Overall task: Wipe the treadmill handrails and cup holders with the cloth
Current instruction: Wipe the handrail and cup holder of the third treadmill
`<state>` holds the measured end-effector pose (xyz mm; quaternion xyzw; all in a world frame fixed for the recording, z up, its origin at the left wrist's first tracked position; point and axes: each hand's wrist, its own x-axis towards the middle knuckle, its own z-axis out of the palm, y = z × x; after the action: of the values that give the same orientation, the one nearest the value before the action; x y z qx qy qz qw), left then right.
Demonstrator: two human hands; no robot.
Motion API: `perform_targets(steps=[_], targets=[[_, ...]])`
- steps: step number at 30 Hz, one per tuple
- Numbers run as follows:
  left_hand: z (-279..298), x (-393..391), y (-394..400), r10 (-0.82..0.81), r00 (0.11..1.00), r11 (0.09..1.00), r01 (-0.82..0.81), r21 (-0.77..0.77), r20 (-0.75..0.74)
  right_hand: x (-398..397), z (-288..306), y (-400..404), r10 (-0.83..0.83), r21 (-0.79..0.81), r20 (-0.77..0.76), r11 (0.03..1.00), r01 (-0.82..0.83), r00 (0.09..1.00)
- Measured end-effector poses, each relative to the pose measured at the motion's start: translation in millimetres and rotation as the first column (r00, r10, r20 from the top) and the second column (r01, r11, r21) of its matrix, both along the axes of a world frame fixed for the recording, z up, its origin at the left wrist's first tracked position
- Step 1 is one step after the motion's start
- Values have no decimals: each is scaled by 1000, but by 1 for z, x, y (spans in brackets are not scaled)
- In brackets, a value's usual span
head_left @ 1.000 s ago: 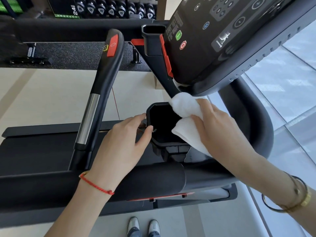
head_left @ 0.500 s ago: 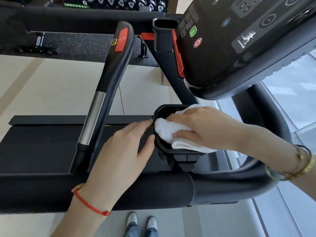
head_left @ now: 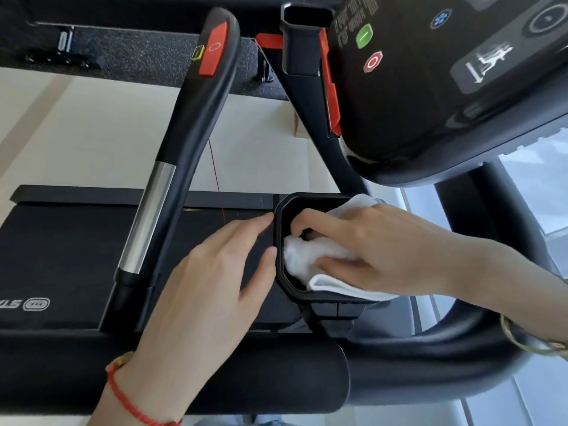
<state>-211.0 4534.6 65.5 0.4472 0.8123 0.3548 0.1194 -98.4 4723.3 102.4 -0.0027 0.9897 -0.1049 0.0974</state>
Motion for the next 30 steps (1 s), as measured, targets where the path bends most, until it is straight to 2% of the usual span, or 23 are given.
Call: perform_targets(steps=[3, 6, 8, 12, 17, 22, 27, 30], targets=[[1, 0, 1, 2, 1000, 1000, -2, -5, 16, 0, 3, 5, 24, -46, 43, 999, -22, 999], [2, -1, 2, -8, 999, 999, 9, -32, 33, -4, 1, 3, 111, 76, 63, 990, -116, 992], [2, -2, 3, -22, 999, 999, 24, -41, 41, -11, 1, 1, 142, 133, 128, 978, -158, 982], [2, -5, 4, -47, 998, 997, 48, -62, 31, -20, -6, 0, 160, 216, 288, 950, -227, 944], [0, -10, 6, -78, 997, 991, 77, -105, 3, -21, -8, 1, 154, 269, 352, 928, -257, 923], [2, -15, 6, -114, 993, 988, 115, -107, 17, -22, -4, -3, 130, 269, 251, 942, -198, 959], [4, -18, 9, -130, 991, 987, 132, -88, 27, -14, 3, -4, -18, 143, 71, 990, 8, 997], [1, -20, 11, -120, 992, 989, 123, -81, 40, -14, -1, -7, -19, 160, 36, 987, 13, 999]])
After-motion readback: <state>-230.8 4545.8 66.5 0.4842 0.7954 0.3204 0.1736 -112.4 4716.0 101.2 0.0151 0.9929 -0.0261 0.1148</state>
